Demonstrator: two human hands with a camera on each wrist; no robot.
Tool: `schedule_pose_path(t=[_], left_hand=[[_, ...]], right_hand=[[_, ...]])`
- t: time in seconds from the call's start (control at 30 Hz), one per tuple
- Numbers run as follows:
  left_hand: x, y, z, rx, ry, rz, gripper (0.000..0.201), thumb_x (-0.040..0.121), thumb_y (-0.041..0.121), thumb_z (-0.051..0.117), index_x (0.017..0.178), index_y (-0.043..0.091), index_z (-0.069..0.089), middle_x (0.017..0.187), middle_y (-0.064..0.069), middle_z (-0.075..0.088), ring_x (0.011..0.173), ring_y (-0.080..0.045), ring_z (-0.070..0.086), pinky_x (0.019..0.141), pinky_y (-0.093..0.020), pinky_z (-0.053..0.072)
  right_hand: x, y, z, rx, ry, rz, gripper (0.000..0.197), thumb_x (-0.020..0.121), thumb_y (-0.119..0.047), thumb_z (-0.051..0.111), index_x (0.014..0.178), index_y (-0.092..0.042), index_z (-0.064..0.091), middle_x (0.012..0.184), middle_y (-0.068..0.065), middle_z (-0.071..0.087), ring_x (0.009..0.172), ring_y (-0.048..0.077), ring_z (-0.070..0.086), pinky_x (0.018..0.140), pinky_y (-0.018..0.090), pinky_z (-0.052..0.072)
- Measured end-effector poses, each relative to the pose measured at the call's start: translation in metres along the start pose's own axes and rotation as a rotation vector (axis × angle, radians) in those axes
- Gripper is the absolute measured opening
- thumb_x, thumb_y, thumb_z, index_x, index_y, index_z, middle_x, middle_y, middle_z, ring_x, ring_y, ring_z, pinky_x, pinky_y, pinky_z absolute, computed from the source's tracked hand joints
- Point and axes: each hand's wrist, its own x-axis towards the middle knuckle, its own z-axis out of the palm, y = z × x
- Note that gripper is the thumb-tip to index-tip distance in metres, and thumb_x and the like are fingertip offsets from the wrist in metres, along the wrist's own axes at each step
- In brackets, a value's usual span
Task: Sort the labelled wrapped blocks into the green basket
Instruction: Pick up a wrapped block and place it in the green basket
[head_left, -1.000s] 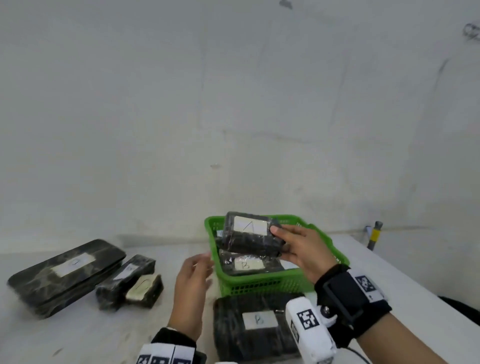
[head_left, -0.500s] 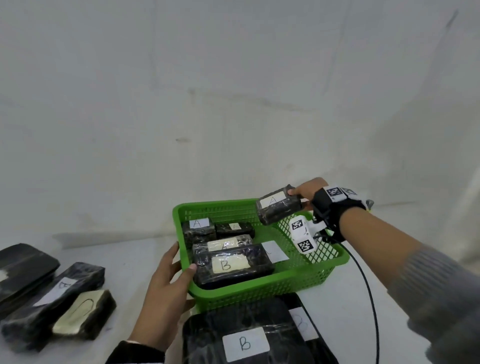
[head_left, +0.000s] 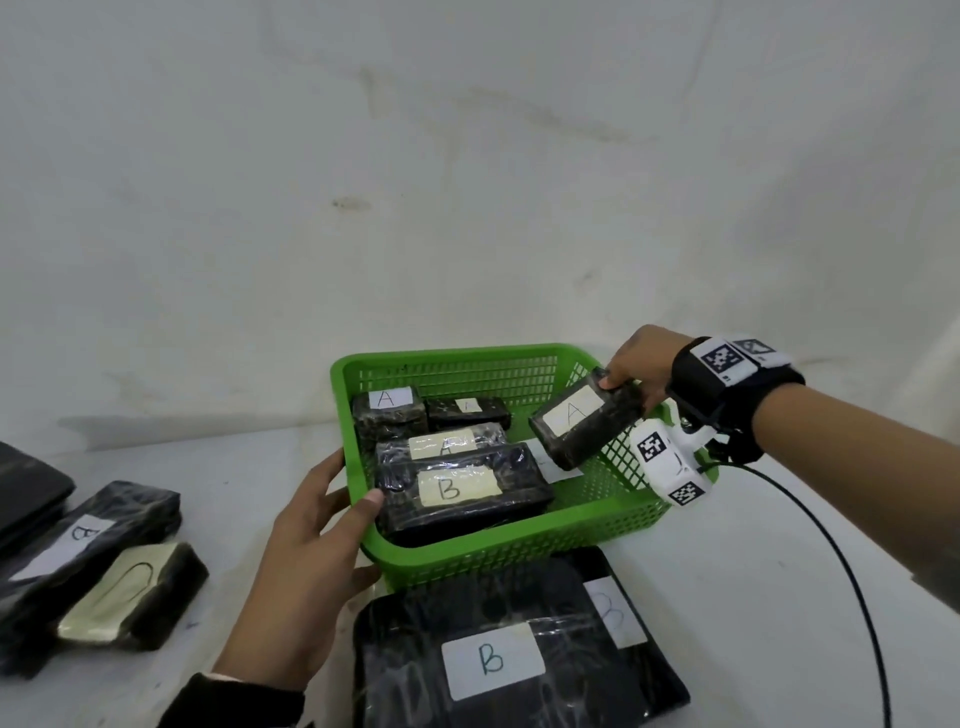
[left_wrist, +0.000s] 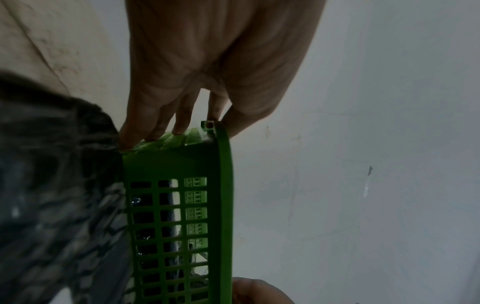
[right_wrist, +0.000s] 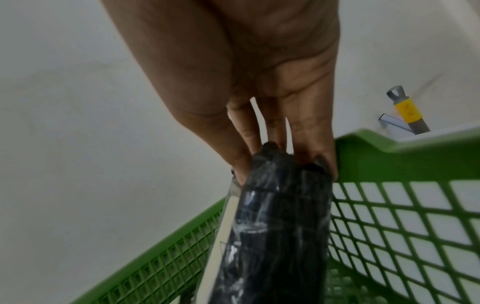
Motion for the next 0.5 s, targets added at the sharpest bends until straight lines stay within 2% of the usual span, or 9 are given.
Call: schedule_pose_path(t=[0.07,0.13,0.17,0.23,0.3,0.37,0.5], left_hand=[[0.0,0.0,0.0,-0.007,-0.004,0.002,0.038,0.098,0.006,0.052,0.128,0.028,0.058,0.113,-0.012,0.068,0.092,-0.03,0.067,0.087,-0.056,0.053],[0.0,0.002,0.0,-0.011,-0.01,0.002,0.038,0.098,0.005,0.051,0.129,0.027,0.057,0.113,-0.013,0.068,0.091,-0.03,0.066,0.084,-0.053,0.053],[-0.001,0.002,0.0,-0.011,-0.013,0.003,0.038,0.098,0.005,0.051,0.13,0.026,0.057,0.112,-0.013,0.068,0.09,-0.029,0.066,0.083,-0.052,0.054],[0.0,0.001,0.0,-0.005,-0.014,0.004,0.038,0.098,0.005,0.051,0.13,0.026,0.057,0.113,-0.014,0.067,0.089,-0.029,0.066,0.081,-0.051,0.054],[0.0,0.0,-0.001,-0.003,-0.013,0.005,0.038,0.098,0.006,0.052,0.13,0.026,0.057,0.114,-0.015,0.067,0.091,-0.03,0.066,0.082,-0.052,0.054],[0.001,-0.001,-0.002,-0.005,-0.012,0.003,0.038,0.098,0.006,0.052,0.13,0.026,0.057,0.115,-0.015,0.067,0.094,-0.031,0.065,0.084,-0.054,0.053],[0.001,-0.002,-0.003,-0.007,-0.011,0.001,0.037,0.098,0.007,0.053,0.129,0.026,0.058,0.116,-0.015,0.066,0.096,-0.032,0.065,0.088,-0.058,0.051]], right_hand=[[-0.008,0.002,0.002,-0.005,-0.034,0.001,0.032,0.085,-0.016,0.075,0.105,0.008,0.067,0.101,0.027,0.07,0.085,0.042,0.071,0.082,0.053,0.057],[-0.012,0.005,0.007,-0.036,-0.072,-0.005,0.032,0.086,-0.016,0.074,0.109,0.006,0.066,0.108,0.024,0.07,0.079,0.038,0.071,0.079,0.049,0.059],[-0.014,0.007,0.01,-0.048,-0.081,-0.011,0.032,0.087,-0.016,0.073,0.109,0.006,0.066,0.108,0.023,0.07,0.074,0.035,0.07,0.078,0.046,0.059],[-0.016,0.01,0.012,-0.026,-0.077,-0.01,0.032,0.086,-0.015,0.074,0.108,0.007,0.067,0.101,0.022,0.071,0.072,0.033,0.065,0.083,0.047,0.058],[-0.015,0.014,0.012,0.002,-0.072,0.007,0.032,0.085,-0.015,0.075,0.107,0.006,0.068,0.096,0.021,0.071,0.073,0.03,0.063,0.088,0.047,0.057],[-0.015,0.017,0.01,0.013,-0.09,0.023,0.029,0.085,-0.015,0.075,0.106,0.005,0.069,0.099,0.019,0.072,0.076,0.029,0.066,0.089,0.045,0.057],[-0.014,0.02,0.009,0.007,-0.168,0.036,0.011,0.088,-0.011,0.07,0.093,-0.001,0.07,0.099,0.015,0.073,0.086,0.025,0.073,0.086,0.037,0.059]])
